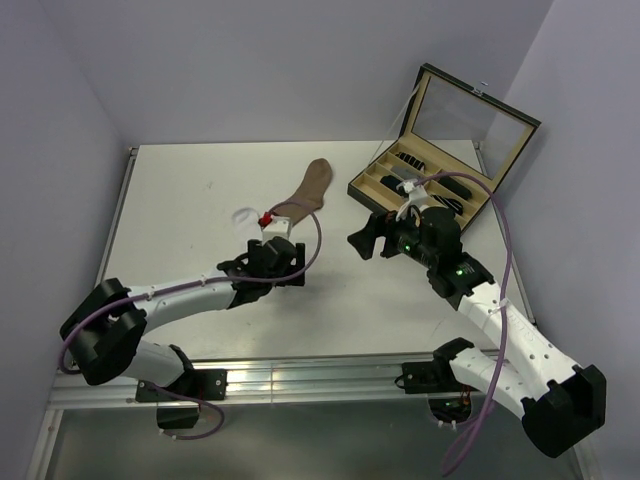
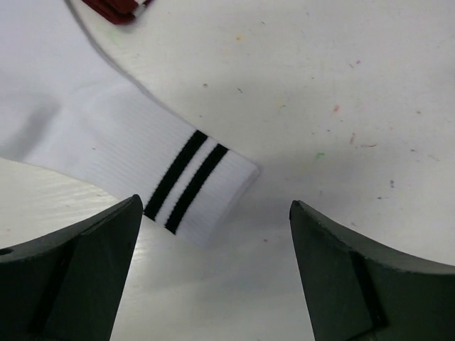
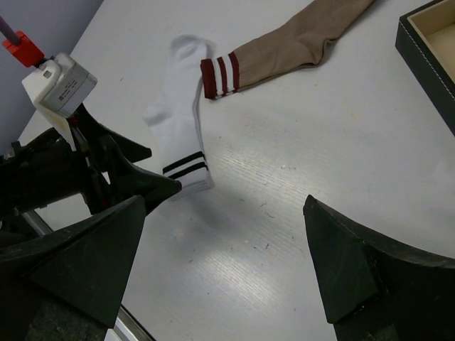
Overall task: Roll the socks
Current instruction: Roll the sock at the center of the board.
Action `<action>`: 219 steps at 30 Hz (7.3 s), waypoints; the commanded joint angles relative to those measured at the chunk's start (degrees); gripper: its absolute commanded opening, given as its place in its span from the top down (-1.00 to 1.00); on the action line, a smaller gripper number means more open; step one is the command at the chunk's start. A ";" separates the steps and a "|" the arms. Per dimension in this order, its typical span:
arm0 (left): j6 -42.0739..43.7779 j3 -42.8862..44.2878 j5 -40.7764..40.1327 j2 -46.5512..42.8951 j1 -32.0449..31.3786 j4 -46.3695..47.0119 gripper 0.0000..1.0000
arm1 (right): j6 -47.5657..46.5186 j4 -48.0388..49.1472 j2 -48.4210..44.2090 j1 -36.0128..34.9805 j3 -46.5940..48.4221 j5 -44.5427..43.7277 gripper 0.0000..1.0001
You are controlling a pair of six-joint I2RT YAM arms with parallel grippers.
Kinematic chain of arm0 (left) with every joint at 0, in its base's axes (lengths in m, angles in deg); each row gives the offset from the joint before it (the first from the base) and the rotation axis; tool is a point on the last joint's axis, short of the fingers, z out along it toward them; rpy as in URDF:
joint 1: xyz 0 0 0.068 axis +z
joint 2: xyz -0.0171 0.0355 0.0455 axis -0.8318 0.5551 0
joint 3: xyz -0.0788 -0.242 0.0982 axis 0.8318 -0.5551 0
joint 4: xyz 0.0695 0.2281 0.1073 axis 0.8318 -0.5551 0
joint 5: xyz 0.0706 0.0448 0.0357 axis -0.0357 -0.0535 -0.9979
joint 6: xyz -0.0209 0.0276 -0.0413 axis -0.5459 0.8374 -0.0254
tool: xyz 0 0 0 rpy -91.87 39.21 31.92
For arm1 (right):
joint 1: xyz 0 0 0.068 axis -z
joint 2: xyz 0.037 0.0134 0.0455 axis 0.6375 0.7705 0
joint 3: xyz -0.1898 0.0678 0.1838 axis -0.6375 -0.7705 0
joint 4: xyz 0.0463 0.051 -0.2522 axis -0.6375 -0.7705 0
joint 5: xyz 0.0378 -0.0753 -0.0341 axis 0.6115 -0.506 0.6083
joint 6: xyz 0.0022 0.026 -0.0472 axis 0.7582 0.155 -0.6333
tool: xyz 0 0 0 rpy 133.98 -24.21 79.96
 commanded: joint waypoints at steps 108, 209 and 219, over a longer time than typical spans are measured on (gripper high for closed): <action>-11.50 -9.58 38.74 11.82 10.60 24.93 0.99 | 34.97 37.21 44.51 -9.87 -3.51 13.04 -0.44; -6.93 -2.28 0.59 7.34 -5.84 8.14 0.80 | 25.92 8.13 53.83 -14.01 13.02 1.26 0.46; -10.97 -6.77 12.71 6.81 1.45 11.74 0.99 | 27.41 16.74 46.54 -13.48 7.57 3.54 0.26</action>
